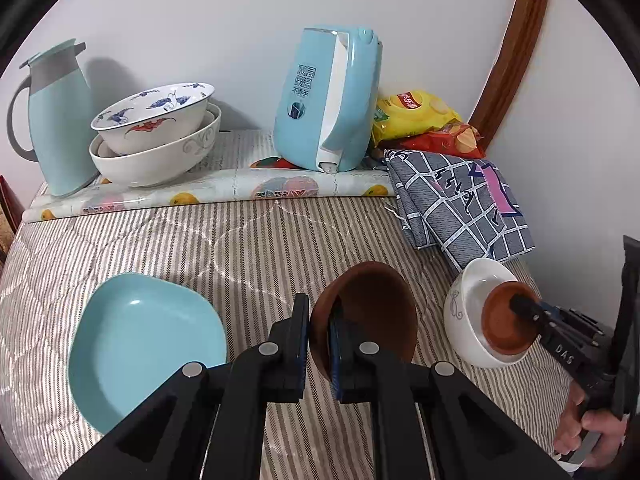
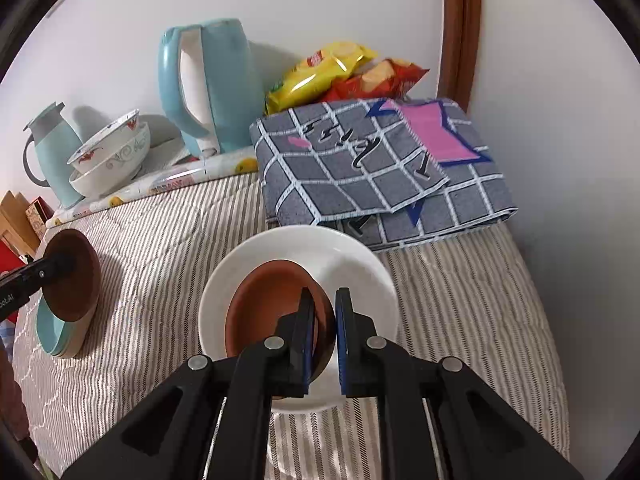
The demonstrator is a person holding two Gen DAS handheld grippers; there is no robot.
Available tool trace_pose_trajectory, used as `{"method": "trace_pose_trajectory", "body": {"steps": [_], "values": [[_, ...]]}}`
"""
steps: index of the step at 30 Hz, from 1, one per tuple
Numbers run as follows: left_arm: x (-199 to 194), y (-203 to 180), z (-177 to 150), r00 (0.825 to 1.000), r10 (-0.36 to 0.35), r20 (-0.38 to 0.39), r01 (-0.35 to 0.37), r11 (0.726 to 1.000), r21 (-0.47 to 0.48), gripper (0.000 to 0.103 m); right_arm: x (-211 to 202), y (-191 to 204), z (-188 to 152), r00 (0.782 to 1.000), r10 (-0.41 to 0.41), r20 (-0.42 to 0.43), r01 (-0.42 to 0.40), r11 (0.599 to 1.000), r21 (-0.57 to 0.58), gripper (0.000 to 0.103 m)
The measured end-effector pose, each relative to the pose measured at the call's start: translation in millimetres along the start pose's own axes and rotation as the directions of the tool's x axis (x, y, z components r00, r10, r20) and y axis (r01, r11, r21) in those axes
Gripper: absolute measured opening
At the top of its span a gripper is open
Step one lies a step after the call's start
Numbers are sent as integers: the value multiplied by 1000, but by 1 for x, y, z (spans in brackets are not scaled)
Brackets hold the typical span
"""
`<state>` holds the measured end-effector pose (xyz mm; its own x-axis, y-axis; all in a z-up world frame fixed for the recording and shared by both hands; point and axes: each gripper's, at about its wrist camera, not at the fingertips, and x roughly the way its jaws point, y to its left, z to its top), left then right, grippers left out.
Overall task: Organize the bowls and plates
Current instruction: 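Lower the brown dish into the white bowl with the left tool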
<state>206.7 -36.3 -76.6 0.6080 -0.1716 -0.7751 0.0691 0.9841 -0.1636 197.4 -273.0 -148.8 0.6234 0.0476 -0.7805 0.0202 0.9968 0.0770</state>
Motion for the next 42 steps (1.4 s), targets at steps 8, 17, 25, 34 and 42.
{"method": "trace_pose_trajectory", "body": {"steps": [8,17,25,34,42], "values": [[7,-4,4,1000,0,-4,0,1000,8,9,16,5,5,999,-5,-41,4,1000,-26,10],[13,-4,6,1000,2,-9,-1,1000,11,10,28,8,6,999,-7,-53,5,999,-42,10],[13,-5,6,1000,14,3,-14,1000,15,10,33,6,6,997,-1,-72,-2,999,-35,10],[17,-7,7,1000,16,5,-16,1000,26,10,39,6,6,996,2,-85,-6,999,-37,10],[21,-12,9,1000,16,3,-16,999,41,10,49,3,8,994,-11,-111,6,999,-51,10]]}}
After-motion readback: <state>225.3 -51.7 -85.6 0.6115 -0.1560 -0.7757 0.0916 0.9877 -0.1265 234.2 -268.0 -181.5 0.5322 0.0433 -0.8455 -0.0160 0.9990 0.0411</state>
